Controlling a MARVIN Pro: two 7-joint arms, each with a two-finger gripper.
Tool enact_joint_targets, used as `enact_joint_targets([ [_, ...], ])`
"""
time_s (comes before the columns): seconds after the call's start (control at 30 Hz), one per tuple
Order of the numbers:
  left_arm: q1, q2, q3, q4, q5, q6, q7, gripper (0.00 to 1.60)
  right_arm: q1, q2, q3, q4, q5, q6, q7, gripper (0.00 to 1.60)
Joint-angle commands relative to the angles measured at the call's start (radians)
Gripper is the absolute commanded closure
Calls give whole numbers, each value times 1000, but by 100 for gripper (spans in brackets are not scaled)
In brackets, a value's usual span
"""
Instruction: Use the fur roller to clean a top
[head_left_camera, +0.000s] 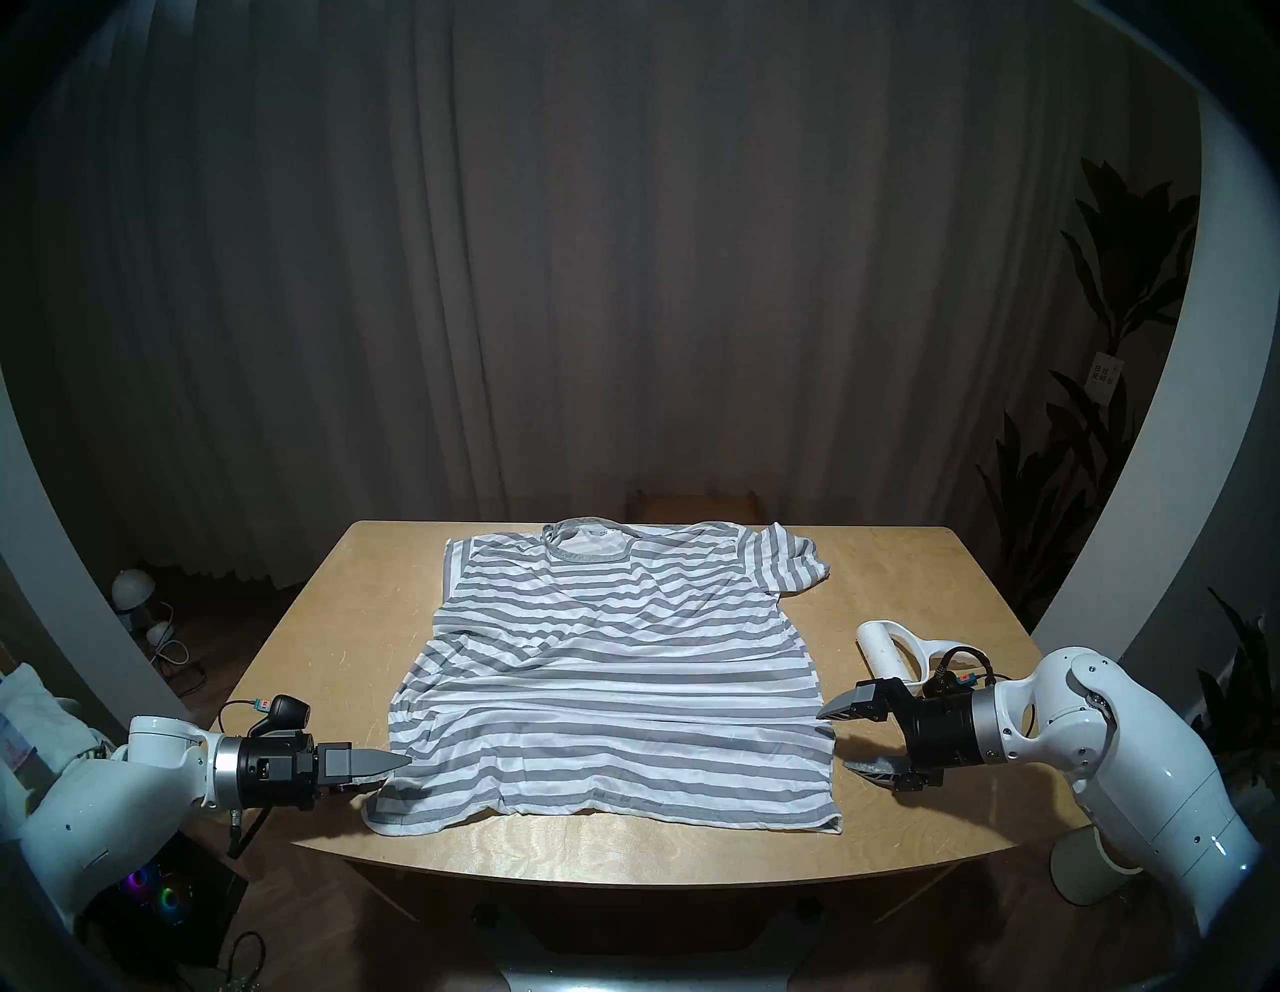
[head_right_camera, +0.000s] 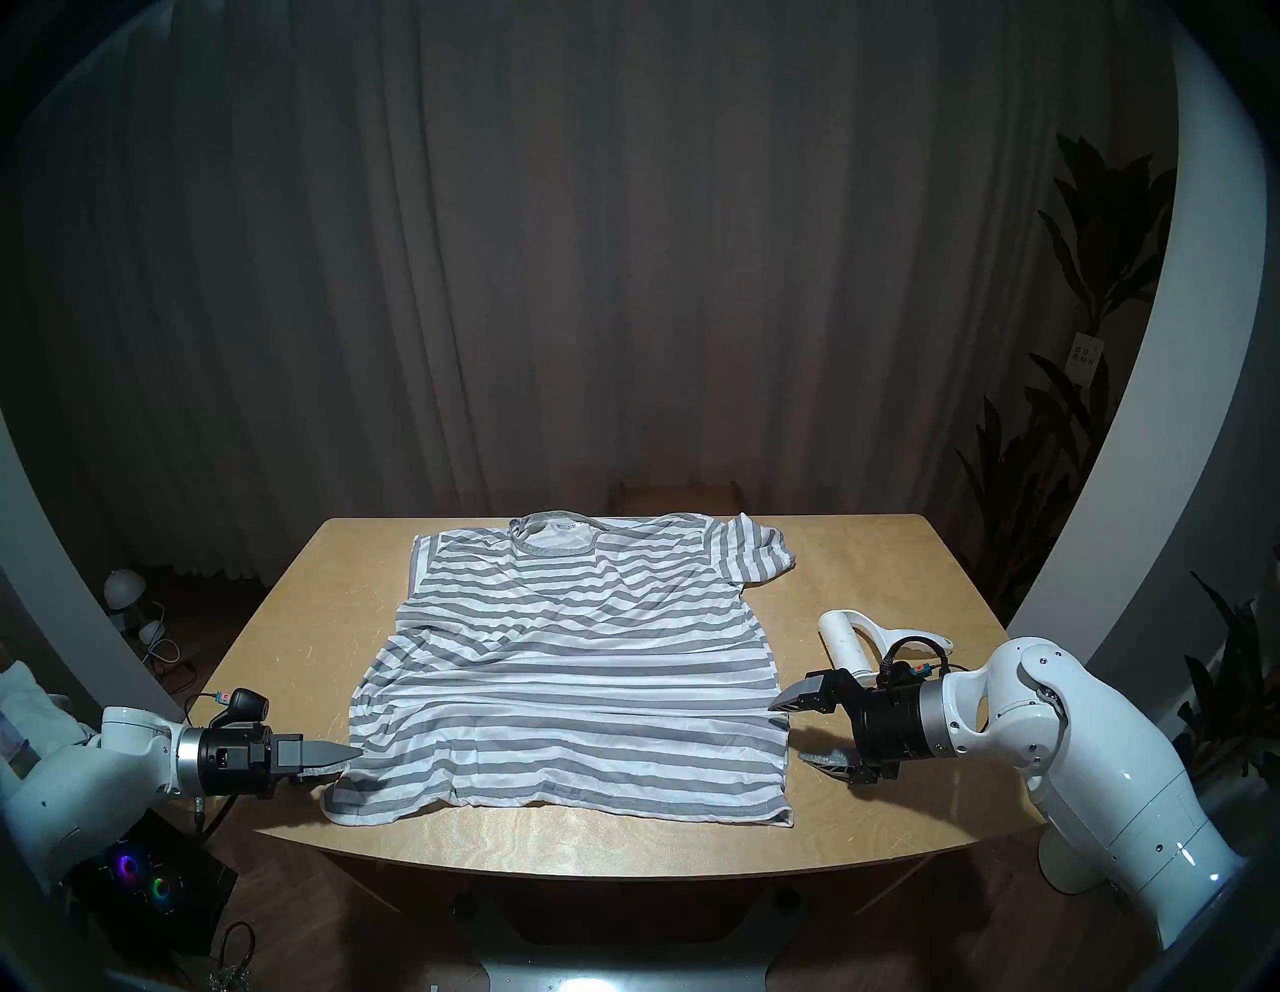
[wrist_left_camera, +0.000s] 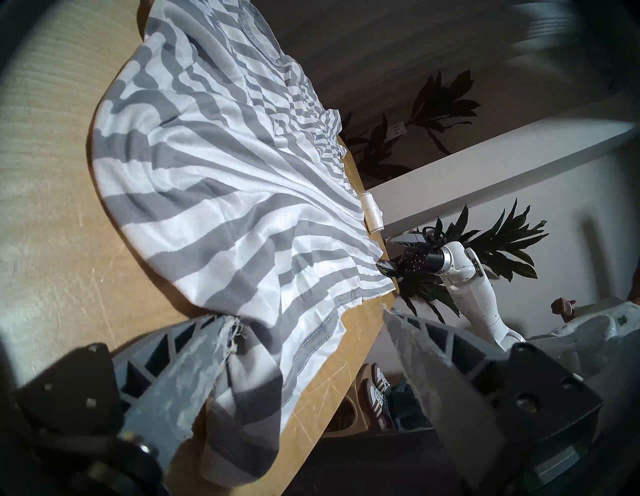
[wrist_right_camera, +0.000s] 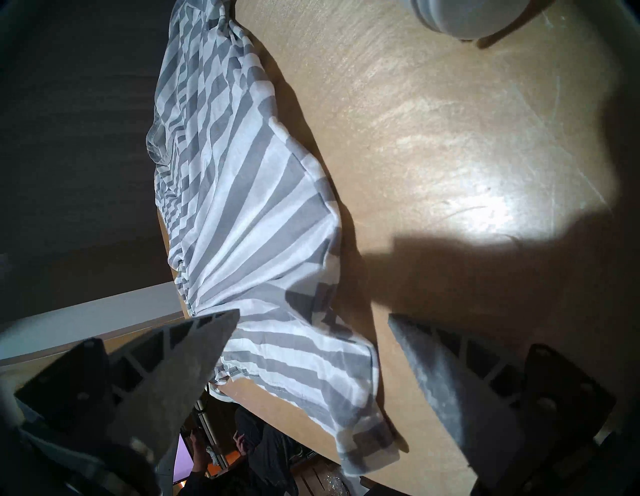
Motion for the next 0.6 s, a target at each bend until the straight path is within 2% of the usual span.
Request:
enact_joint_targets([
  [0.0,38,1,35,17,25,-11,-21,0,15,2,-5,-18,12,6,-4,45],
  [0.07,36,1,37,21,26,-16,-26,0,12,5,-5,-21,15,6,-6,52],
  [0.1,35,1,39,23,28,-22,-29,0,10,8,-6,-24,18,6,-8,67],
  [0.13,35,1,39,23,28,-22,-29,0,10,8,-6,-24,18,6,-8,67],
  [0.2,33,0,42,28,27,-22,-29,0,7,11,-5,-27,21,5,-9,82],
  [0.57,32,-5,58,52,28,-45,-52,0,-4,15,-12,-48,35,-2,-22,96],
])
